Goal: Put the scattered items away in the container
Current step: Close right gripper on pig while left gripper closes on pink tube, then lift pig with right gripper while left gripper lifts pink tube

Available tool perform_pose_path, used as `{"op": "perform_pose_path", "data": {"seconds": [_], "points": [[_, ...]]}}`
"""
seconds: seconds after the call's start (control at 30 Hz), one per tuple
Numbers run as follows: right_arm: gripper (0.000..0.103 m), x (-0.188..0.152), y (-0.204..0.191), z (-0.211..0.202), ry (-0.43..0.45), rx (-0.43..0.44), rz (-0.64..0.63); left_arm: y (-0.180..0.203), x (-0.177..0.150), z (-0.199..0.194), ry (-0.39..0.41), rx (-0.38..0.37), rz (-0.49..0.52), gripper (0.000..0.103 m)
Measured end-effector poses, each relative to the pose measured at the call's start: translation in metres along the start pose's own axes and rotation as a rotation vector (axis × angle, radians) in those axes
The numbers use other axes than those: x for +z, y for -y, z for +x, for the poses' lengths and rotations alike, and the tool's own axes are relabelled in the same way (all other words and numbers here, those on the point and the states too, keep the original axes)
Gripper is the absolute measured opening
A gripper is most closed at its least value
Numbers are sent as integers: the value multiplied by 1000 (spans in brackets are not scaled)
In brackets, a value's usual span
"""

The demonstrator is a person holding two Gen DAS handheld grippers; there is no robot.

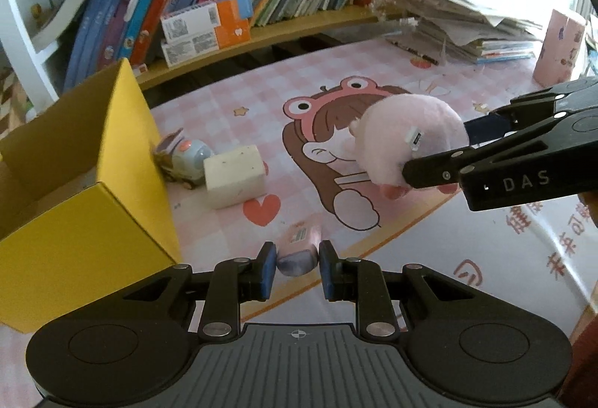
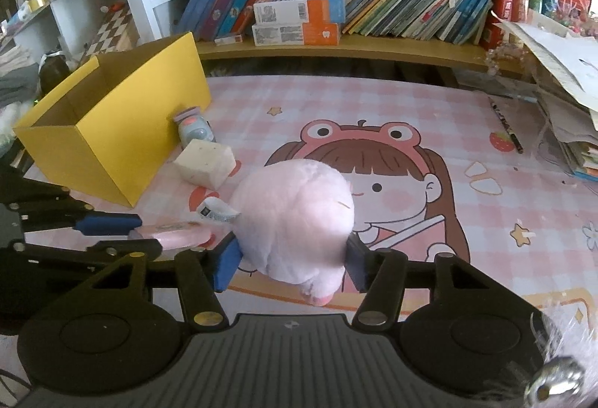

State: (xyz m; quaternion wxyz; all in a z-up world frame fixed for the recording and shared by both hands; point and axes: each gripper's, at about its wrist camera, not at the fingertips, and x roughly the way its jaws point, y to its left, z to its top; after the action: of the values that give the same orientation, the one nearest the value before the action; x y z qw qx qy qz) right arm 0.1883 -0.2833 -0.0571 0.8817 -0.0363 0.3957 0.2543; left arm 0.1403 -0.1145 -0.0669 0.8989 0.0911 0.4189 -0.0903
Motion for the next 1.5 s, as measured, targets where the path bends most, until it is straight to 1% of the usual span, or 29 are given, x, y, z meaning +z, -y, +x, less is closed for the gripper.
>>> {"op": "perform_pose_path", "data": {"seconds": [0.2, 0.37, 0.5, 0.77, 1.0, 1.3, 1.5], "points": [[53, -4, -1, -13, 15, -22, 4, 0, -6, -18, 29, 6, -15, 23], [51, -9, -6, -17, -3, -40, -12, 2, -9, -33, 52, 9, -27, 23], [51, -13, -12, -20, -9, -40, -22, 4, -11, -41, 67, 14, -25, 23], [51, -21, -16, -27, -1, -32, -7, 5, -16, -51, 72, 14, -29, 23], [50, -25, -23, -35, 3, -43, -1, 5, -17, -56, 93, -13, -10, 23], [50, -30, -37, -46, 13, -108, 30, -7, -25, -67, 123, -66, 17, 23], [49, -34, -58, -51, 11, -147, 47, -23, -34, -78, 137, -99, 32, 23]]}}
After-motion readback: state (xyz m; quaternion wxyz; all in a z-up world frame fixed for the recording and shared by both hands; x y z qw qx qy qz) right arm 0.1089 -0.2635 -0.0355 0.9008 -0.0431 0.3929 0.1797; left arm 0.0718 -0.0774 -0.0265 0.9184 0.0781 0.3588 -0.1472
